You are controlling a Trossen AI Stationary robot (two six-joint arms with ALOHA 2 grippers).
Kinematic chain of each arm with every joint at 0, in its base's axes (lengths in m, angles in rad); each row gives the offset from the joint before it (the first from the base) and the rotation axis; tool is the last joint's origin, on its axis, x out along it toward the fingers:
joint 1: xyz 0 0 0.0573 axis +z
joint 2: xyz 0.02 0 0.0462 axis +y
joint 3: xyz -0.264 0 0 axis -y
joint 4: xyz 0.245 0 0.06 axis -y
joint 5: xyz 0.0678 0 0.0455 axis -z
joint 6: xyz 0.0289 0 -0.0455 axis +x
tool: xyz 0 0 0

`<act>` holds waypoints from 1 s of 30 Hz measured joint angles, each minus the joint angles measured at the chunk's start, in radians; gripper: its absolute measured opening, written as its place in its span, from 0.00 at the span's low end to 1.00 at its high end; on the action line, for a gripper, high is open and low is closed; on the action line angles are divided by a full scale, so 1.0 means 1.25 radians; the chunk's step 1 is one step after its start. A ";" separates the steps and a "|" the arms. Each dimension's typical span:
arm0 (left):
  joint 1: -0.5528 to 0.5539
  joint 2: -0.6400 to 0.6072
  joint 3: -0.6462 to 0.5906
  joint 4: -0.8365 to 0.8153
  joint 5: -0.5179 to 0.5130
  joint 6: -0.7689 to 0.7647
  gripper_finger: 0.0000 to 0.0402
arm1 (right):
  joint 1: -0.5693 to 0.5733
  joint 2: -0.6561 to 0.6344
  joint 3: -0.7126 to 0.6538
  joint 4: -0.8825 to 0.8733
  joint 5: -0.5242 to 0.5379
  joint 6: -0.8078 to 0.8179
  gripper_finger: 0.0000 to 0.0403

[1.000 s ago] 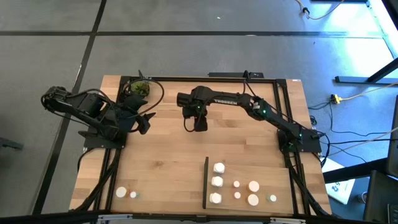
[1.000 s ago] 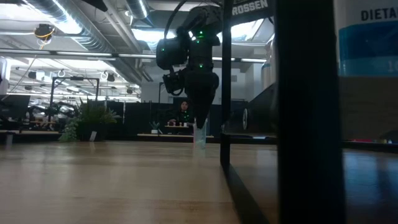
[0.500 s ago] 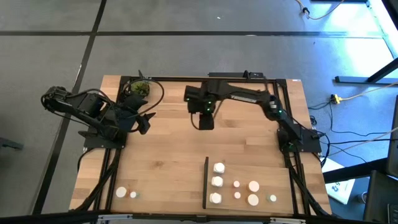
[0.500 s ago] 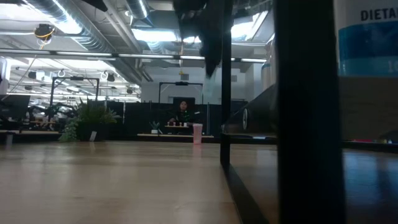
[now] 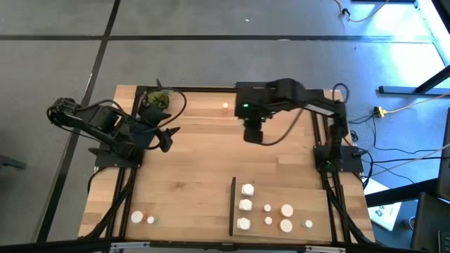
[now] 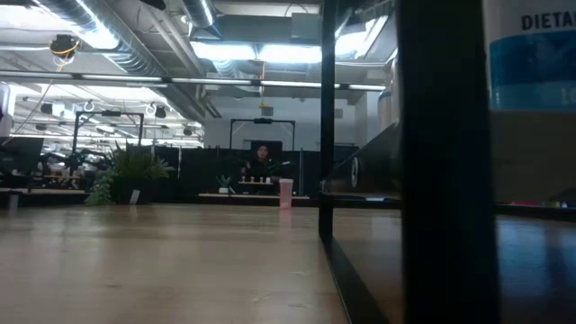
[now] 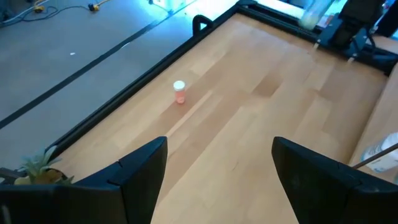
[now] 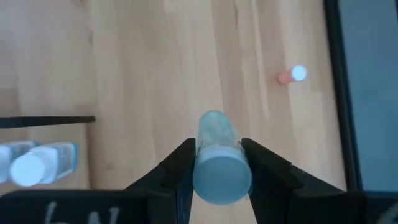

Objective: Pick and place medicine bottles onto shelf by color
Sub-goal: Put the middle left blue pill bottle on the shelf

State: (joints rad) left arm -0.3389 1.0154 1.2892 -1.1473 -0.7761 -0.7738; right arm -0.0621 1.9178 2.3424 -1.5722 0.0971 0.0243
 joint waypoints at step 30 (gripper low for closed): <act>0.112 0.228 0.000 0.539 0.252 0.452 0.71 | 0.301 -0.592 -0.695 -0.001 -0.186 0.604 0.30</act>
State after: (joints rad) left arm -0.1986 1.3009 1.2892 -0.4732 -0.4616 -0.2087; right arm 0.3137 1.1779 1.4740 -1.5737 -0.1360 0.7798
